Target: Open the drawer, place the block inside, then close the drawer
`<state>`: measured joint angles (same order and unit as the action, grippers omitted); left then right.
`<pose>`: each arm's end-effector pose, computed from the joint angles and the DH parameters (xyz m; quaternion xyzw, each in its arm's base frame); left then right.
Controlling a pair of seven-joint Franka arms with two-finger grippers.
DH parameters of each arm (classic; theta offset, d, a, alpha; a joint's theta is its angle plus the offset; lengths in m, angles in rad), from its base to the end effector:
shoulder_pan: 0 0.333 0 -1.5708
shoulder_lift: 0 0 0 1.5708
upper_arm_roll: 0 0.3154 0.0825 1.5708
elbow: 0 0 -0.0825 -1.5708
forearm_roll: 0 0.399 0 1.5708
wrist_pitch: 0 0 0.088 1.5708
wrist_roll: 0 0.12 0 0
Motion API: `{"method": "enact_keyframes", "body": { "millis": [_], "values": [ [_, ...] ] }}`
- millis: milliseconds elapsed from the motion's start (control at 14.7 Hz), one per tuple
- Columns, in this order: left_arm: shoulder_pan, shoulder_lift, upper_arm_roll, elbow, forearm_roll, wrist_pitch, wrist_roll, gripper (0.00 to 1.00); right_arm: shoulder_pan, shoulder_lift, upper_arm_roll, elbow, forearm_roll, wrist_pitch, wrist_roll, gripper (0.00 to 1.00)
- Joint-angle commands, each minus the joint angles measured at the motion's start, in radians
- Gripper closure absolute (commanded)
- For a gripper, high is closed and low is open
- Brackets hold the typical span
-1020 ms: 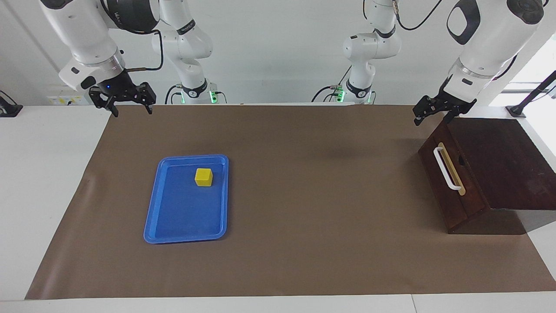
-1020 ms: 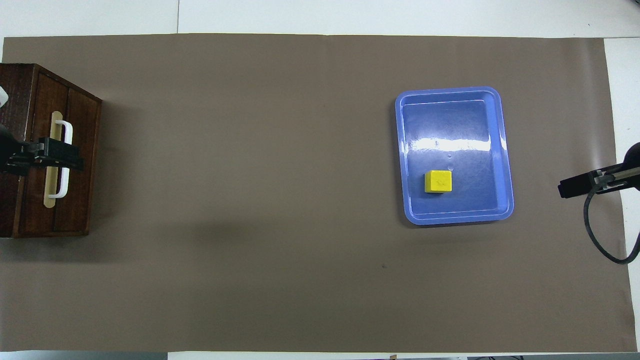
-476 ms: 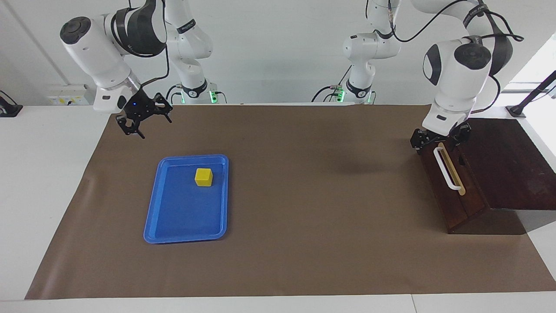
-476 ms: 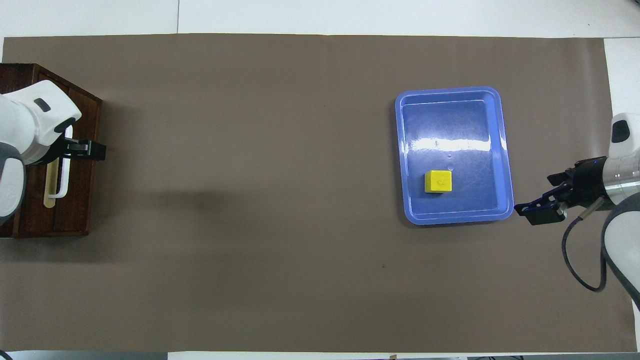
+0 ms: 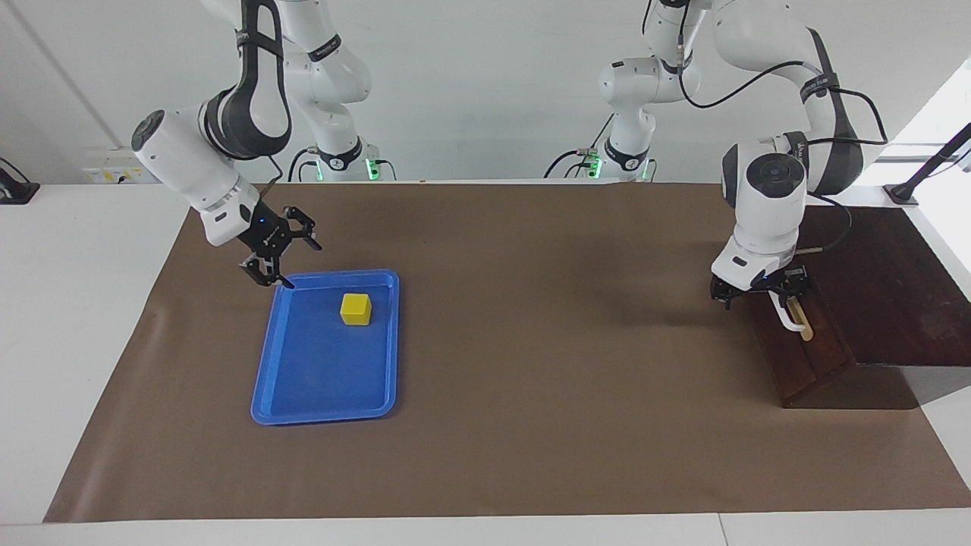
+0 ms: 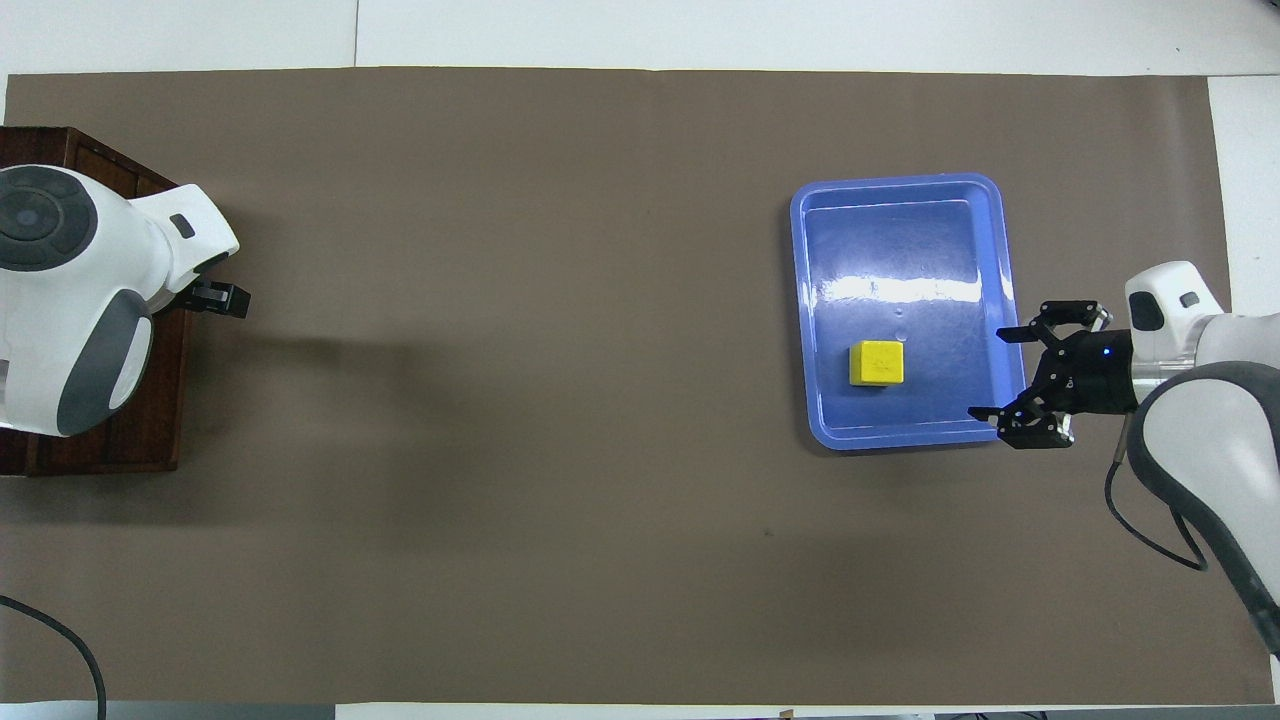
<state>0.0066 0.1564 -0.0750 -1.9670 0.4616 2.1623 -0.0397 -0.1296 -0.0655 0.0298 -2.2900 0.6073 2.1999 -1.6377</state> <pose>0.6091 -0.0180 0.3805 -0.9726 0.1372 -0.0298 0.1854 0.5185 -0.0259 0.3602 -0.8103 -0.5351 -0.1747 0.1630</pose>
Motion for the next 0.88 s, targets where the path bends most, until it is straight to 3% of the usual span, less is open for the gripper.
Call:
{"method": "enact_keyframes", "body": {
  "millis": [0,204,476,816],
  "values": [
    [0.003,-0.002,0.004,-0.030,0.048,0.037,0.003,0.00,-0.010,0.056,0.010,-0.003,0.139,0.059,-0.280,0.00],
    [0.000,0.028,0.003,-0.033,0.083,0.053,-0.005,0.00,-0.002,0.068,0.012,-0.011,0.198,0.072,-0.350,0.00],
    [-0.002,0.029,0.006,-0.021,0.109,0.008,-0.003,0.00,-0.004,0.189,0.012,-0.003,0.397,0.072,-0.575,0.00],
    [-0.008,0.034,0.004,0.025,0.147,-0.030,0.003,0.00,-0.004,0.254,0.012,0.012,0.422,0.022,-0.662,0.00]
  ]
}}
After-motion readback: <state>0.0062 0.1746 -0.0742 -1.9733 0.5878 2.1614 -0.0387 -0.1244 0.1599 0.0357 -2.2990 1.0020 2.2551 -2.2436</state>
